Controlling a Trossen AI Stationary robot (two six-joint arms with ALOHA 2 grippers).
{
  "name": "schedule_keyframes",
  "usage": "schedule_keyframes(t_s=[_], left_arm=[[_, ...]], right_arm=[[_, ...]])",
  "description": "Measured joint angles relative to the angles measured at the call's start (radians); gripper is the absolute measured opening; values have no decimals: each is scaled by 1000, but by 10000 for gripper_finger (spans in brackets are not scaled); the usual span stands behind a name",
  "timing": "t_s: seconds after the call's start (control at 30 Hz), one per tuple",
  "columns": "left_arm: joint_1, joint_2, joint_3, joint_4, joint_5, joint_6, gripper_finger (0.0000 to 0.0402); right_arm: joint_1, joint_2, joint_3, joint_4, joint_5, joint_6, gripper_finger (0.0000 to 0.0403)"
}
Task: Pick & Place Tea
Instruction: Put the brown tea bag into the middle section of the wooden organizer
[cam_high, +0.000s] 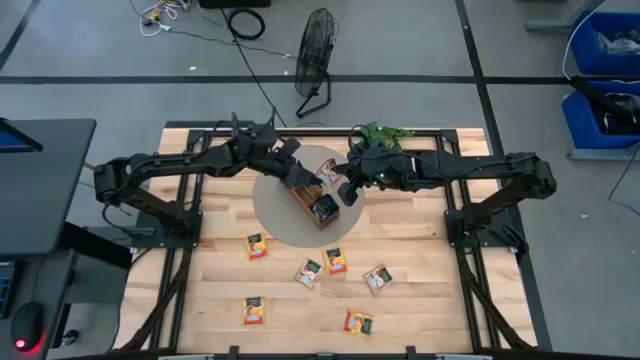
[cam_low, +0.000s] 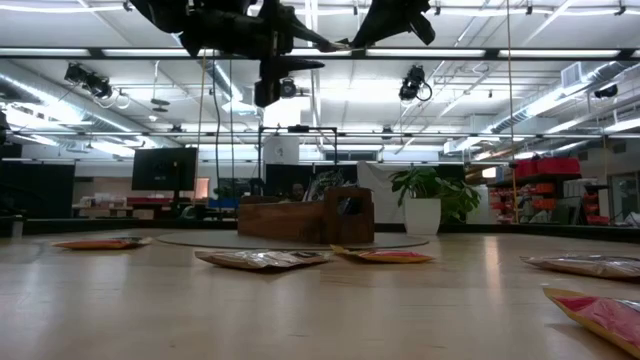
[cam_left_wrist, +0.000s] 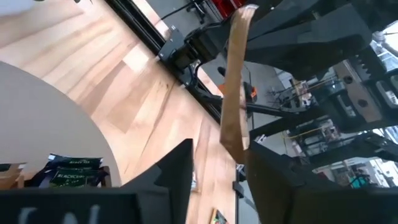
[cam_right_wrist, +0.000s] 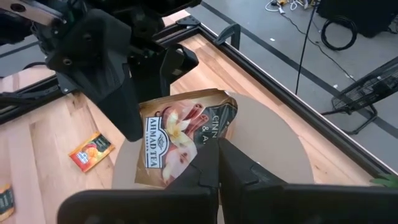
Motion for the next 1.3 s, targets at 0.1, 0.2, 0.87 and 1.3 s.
schedule_keyframes(t_s=[0.1,0.2,0.87,1.3], left_arm=[[2,0,0,12,4,1,105],[2,0,0,11,3,5,55],[3,-2,0,-3,73,86,3],[0,-2,-1,-1,121,132,2]], right_arm=[[-1,0,0,0,-19,-6,0],[-1,0,0,1,-26,-6,0],[-61,-76,0,3,-207,72,57],[-250,-142,0,-9,-650,281,195]])
